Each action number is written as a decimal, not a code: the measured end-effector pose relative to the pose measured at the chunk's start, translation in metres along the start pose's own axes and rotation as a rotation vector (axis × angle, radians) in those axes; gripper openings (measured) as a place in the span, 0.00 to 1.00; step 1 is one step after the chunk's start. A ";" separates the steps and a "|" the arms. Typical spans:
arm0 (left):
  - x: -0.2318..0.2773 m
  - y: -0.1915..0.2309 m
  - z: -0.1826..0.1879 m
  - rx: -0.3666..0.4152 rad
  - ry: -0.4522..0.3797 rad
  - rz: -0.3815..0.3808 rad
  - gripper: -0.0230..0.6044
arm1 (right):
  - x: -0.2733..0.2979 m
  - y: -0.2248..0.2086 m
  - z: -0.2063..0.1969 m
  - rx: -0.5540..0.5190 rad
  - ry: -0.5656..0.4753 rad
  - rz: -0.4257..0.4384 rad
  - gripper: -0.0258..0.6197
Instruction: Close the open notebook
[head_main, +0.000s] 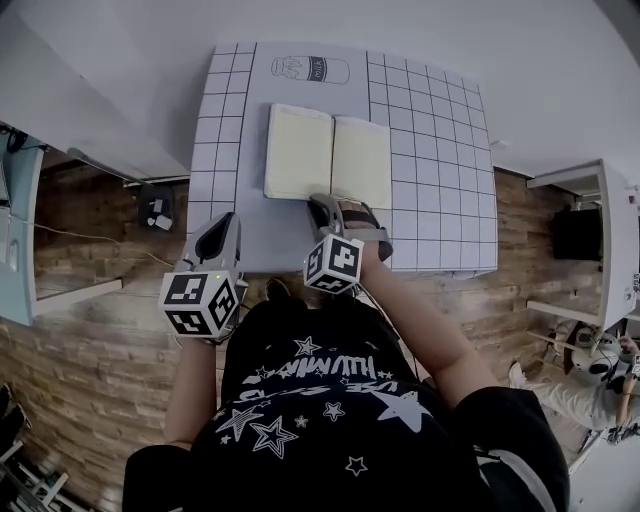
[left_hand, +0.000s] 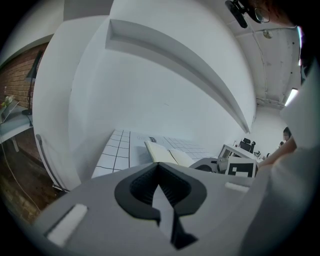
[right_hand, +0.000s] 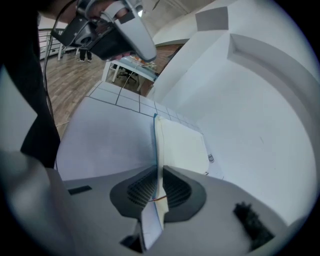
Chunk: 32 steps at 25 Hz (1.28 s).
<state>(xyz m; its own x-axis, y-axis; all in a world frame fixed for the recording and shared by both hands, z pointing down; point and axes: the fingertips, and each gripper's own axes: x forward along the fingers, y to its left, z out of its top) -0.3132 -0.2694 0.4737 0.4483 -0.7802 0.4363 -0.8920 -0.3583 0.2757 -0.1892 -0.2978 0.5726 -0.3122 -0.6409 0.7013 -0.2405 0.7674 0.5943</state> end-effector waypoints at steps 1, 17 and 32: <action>0.000 -0.001 0.000 0.001 0.000 0.000 0.05 | -0.003 -0.003 0.000 0.026 -0.011 -0.016 0.11; 0.017 -0.038 0.003 0.031 0.011 -0.044 0.05 | -0.038 -0.031 -0.044 0.545 -0.093 -0.107 0.10; 0.034 -0.084 0.002 0.064 0.023 -0.080 0.05 | -0.073 -0.047 -0.138 0.873 -0.006 -0.145 0.10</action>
<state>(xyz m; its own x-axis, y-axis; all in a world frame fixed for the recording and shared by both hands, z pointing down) -0.2233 -0.2666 0.4641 0.5188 -0.7363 0.4344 -0.8549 -0.4518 0.2552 -0.0281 -0.2892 0.5474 -0.2279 -0.7348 0.6389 -0.8933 0.4189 0.1631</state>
